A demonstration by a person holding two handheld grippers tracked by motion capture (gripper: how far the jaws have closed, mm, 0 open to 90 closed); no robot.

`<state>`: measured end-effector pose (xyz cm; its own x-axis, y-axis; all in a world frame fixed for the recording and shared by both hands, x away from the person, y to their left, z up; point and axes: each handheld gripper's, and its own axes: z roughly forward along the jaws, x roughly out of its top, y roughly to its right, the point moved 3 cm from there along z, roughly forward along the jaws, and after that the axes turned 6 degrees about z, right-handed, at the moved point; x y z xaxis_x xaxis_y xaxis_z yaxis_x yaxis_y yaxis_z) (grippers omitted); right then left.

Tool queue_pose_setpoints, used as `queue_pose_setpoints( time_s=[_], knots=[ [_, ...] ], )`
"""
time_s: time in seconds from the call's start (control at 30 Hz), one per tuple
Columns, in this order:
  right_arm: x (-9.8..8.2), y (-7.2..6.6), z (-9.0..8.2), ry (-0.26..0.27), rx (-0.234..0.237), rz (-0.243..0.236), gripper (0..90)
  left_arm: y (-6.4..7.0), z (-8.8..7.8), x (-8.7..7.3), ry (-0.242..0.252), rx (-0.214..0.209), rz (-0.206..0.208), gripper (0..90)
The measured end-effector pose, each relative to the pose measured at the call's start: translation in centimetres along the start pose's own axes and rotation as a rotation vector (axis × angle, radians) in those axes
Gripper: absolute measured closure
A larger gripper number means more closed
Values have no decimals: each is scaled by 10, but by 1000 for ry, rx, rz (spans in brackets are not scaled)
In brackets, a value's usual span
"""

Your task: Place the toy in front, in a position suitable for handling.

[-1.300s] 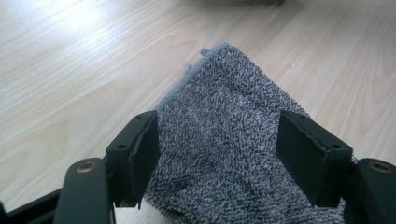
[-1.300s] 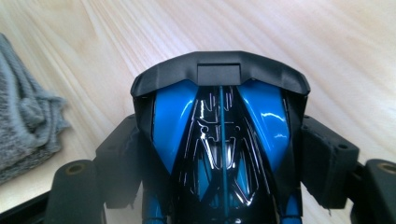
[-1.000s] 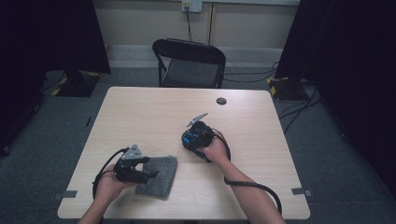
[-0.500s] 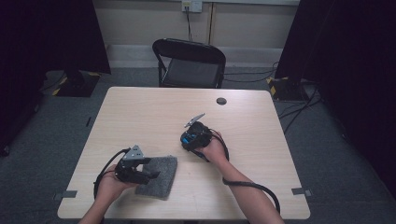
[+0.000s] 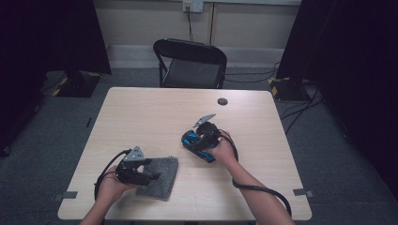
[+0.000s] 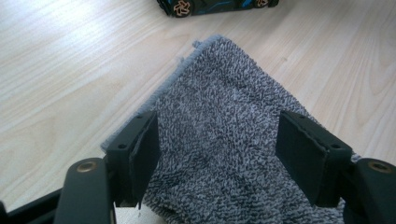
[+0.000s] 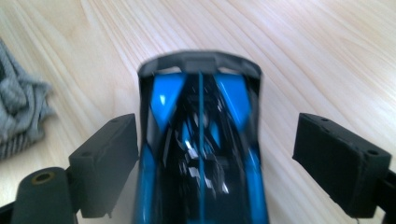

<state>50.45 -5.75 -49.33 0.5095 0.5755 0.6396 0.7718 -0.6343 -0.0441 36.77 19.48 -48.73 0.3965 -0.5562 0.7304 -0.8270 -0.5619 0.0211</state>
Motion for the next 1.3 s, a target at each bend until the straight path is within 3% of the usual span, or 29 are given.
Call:
queue_pose_setpoints(
  time_s=[0.33, 0.47, 0.63, 0.73, 1.0, 1.13, 1.3],
  knots=[
    [-40, 11, -34, 25, -10, 14, 133, 4, 2, 4, 1, 0, 3, 298],
    [-53, 17, -42, 50, -7, 44, 133, 5, 3, 5, 1, -3, 3, 298],
    [-61, 15, -49, 89, 49, 66, 135, 5, 4, 6, 5, -3, 4, 300],
    [-66, 10, -47, 76, 44, 46, 134, 5, 4, 6, 4, -4, 1, 300],
    [-85, 3, -37, 58, 27, 49, 136, 5, 4, 6, 7, 1, -9, 300],
    [-91, 2, -35, 110, 13, 45, 127, 6, 5, 6, 1, 0, -6, 302],
    [-92, 2, -35, 114, 5, 52, 131, 11, 7, 8, -2, -11, -5, 318]
  ],
)
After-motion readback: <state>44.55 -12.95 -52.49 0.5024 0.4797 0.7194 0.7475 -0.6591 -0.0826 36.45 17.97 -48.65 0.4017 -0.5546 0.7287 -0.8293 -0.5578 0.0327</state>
